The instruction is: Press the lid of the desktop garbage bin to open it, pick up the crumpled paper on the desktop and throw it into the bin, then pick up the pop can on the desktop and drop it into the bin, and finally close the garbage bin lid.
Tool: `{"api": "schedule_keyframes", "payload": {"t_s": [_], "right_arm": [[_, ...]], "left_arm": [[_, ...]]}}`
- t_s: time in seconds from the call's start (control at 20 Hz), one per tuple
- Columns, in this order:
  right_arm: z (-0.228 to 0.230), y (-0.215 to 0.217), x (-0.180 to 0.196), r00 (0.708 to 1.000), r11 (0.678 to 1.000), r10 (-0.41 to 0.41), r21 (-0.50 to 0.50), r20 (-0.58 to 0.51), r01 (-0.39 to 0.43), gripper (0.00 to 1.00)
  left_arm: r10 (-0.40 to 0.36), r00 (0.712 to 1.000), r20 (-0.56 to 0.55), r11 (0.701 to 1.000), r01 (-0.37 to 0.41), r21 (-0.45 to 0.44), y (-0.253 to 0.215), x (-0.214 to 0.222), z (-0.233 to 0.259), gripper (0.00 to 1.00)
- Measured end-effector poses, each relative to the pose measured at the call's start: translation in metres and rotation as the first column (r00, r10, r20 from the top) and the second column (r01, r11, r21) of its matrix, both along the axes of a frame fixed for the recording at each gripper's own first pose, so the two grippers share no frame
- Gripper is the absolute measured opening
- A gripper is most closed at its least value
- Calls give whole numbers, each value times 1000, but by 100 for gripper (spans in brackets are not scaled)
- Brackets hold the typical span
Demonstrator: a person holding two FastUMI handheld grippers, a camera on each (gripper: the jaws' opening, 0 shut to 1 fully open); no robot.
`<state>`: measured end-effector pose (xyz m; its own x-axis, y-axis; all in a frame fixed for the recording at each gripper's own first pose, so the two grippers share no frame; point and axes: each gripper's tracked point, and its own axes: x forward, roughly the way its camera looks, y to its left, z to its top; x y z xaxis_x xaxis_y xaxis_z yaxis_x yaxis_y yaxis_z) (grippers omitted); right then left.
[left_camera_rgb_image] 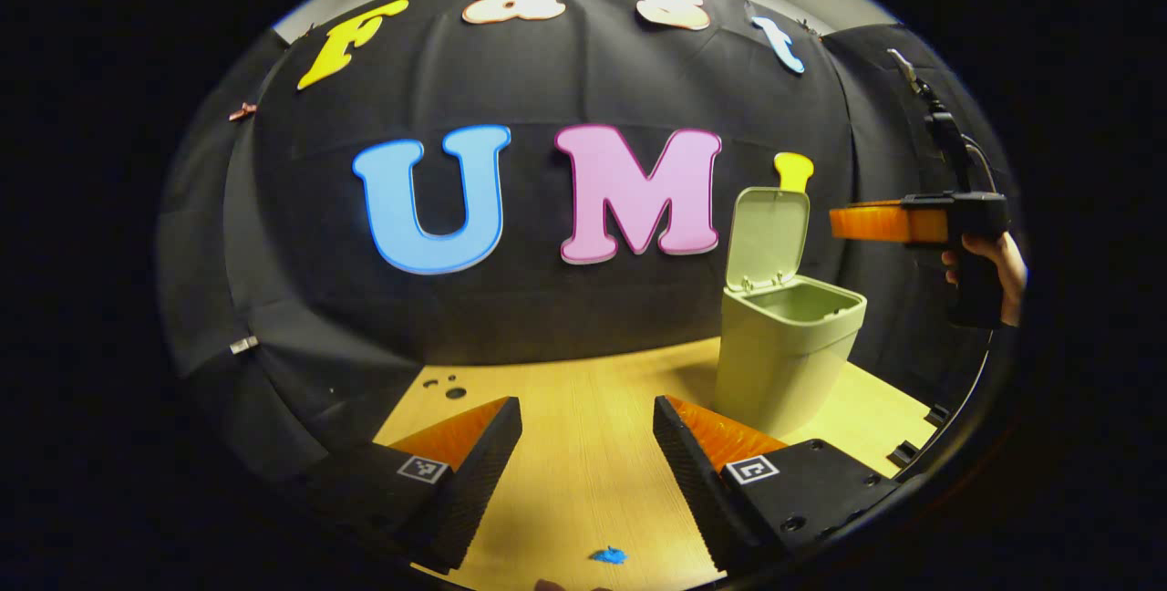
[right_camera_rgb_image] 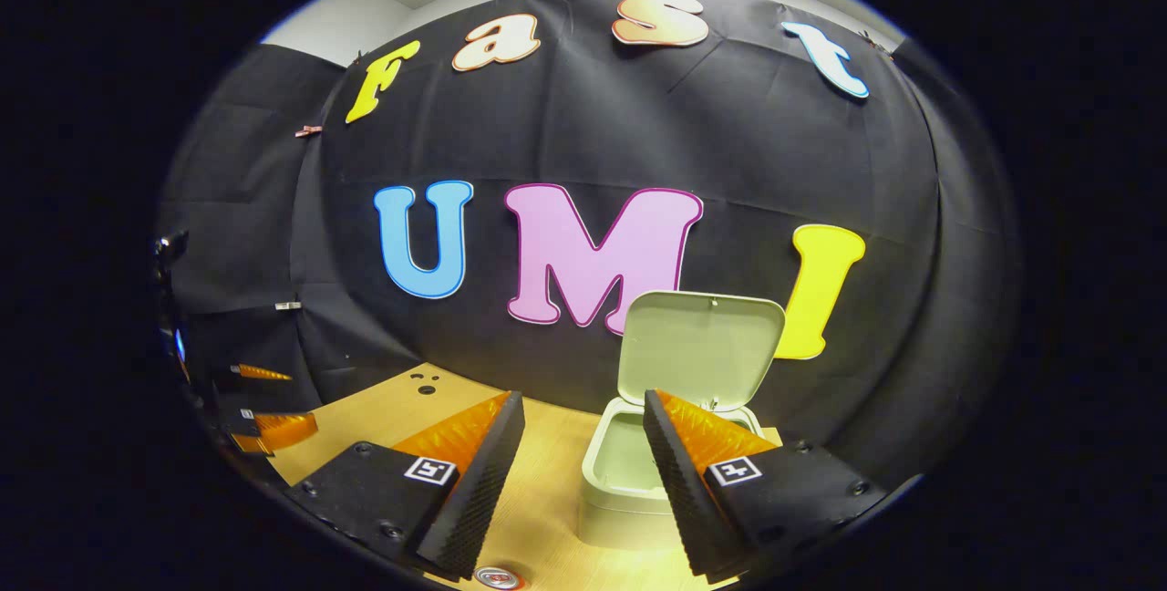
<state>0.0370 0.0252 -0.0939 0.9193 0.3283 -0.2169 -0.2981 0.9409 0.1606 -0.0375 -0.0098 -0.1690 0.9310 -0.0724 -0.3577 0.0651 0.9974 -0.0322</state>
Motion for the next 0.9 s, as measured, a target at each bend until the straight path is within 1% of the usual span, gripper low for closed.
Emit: {"api": "schedule_keyframes", "payload": {"t_s": [0.15,0.25,0.35,0.5,0.7,0.9], "right_arm": [[-3,4,-9,1000,1000,3,15,-20,-2,86],[-9,6,-17,999,1000,8,13,-35,-8,86],[-14,10,-23,999,1000,19,1,-51,-19,87],[-14,13,-31,998,1000,31,-2,-61,-31,87],[-19,11,-40,996,999,30,-10,-85,-31,88],[-22,4,-44,994,1000,14,-19,-105,-16,88]], "left_arm": [[-7,995,-98,1000,4,-26,-3,-11,-42,95],[-32,985,-172,998,24,-49,-9,-19,-74,95],[-50,963,-265,996,29,-81,-15,-30,-108,95],[-51,926,-374,993,7,-120,-18,-46,-150,95],[-59,892,-449,995,15,-100,-19,-60,-194,92],[-76,860,-505,995,31,-97,-25,-70,-224,90]]}}
